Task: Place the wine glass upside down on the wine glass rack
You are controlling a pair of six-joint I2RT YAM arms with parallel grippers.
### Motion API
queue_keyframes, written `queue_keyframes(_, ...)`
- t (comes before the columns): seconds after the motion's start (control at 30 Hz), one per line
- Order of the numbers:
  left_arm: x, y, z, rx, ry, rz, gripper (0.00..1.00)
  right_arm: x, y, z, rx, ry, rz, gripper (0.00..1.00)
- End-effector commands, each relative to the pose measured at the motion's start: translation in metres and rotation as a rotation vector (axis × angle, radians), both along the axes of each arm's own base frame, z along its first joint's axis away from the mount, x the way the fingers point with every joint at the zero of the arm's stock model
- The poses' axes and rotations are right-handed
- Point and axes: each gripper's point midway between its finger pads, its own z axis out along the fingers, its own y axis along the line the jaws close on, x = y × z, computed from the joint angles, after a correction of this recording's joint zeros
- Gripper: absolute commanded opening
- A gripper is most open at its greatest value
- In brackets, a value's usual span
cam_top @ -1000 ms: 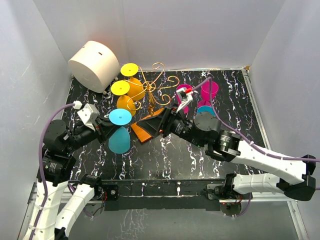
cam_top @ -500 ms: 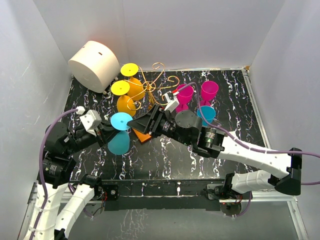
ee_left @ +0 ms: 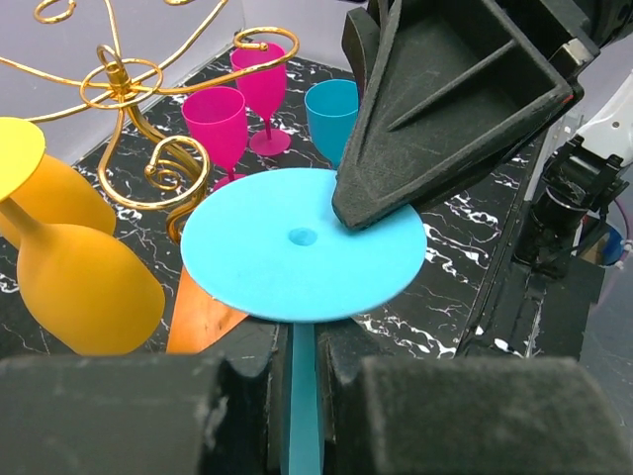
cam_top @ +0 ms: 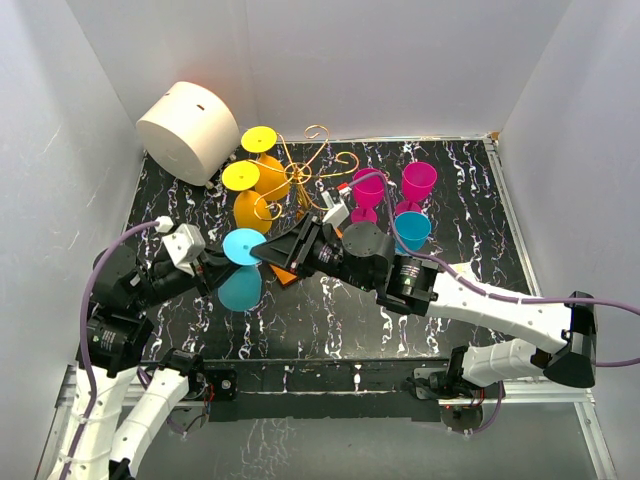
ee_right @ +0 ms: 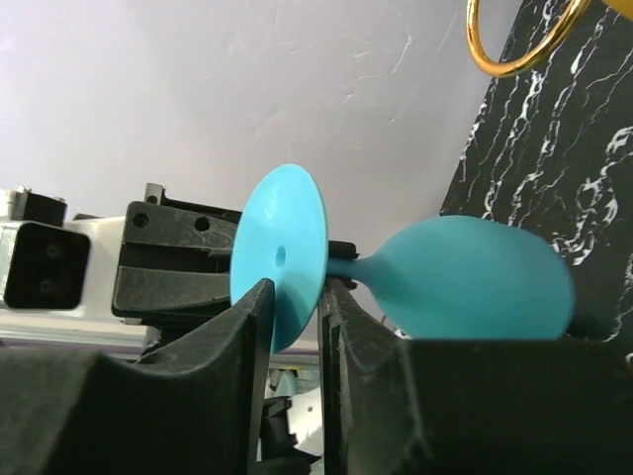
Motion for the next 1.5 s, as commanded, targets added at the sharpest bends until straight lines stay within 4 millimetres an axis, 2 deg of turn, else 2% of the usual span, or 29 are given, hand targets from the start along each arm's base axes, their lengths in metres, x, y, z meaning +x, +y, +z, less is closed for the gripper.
queue_keyframes(0.0,-0.006,-0.003,0.013,-0.034,-0.061,-0.028,0.09,0.002,-0.001,0.018,0.095,0.03,-0.002,0.16)
queue_keyframes(0.07,-0.005,-0.002,0.013,-0.044,-0.063,-0.011,0.2,0.005,-0.005,0.019,0.108,0.043,-0.022,0.06)
queue_keyframes(0.1,-0.005,0.001,0.013,-0.051,-0.061,0.009,0.29,0.007,-0.007,0.018,0.112,0.051,-0.035,0.01)
queue_keyframes(0.17,-0.003,0.007,0.013,-0.062,-0.045,0.065,0.45,0.011,-0.013,0.014,0.108,0.07,-0.066,0.0)
queue_keyframes(0.3,-0.01,0.02,0.011,-0.123,0.025,0.169,0.6,0.016,-0.018,0.007,0.083,0.094,-0.094,0.0)
queue_keyframes(0.47,-0.027,0.032,0.017,-0.308,0.14,0.257,0.71,0.013,-0.023,-0.01,0.066,0.126,-0.095,0.0)
queue_keyframes(0.57,-0.032,0.037,0.031,-0.467,0.248,0.31,0.71,0.011,-0.028,-0.013,0.077,0.126,-0.094,0.0)
queue_keyframes(0.67,-0.025,0.044,0.037,-0.632,0.461,0.405,0.7,0.008,-0.033,-0.009,0.103,0.098,-0.086,0.0)
queue_keyframes(0.8,-0.015,0.039,0.028,-0.72,0.761,0.484,0.68,0.004,-0.037,-0.001,0.131,0.06,-0.067,0.0)
queue_keyframes(0.9,-0.011,0.032,0.022,-0.714,0.874,0.495,0.68,0.0,-0.04,0.005,0.141,0.026,-0.057,0.0)
queue_keyframes(1.1,-0.008,0.008,0.022,-0.717,0.982,0.359,0.64,-0.003,-0.037,0.011,0.15,-0.013,-0.027,0.0)
queue_keyframes(1.2,-0.006,0.004,0.019,-0.696,0.992,0.34,0.62,-0.004,-0.033,0.012,0.16,-0.018,-0.013,0.0)
queue_keyframes(1.47,-0.005,-0.007,0.02,-0.699,1.01,0.253,0.42,-0.008,-0.026,0.014,0.166,-0.028,0.026,0.0)
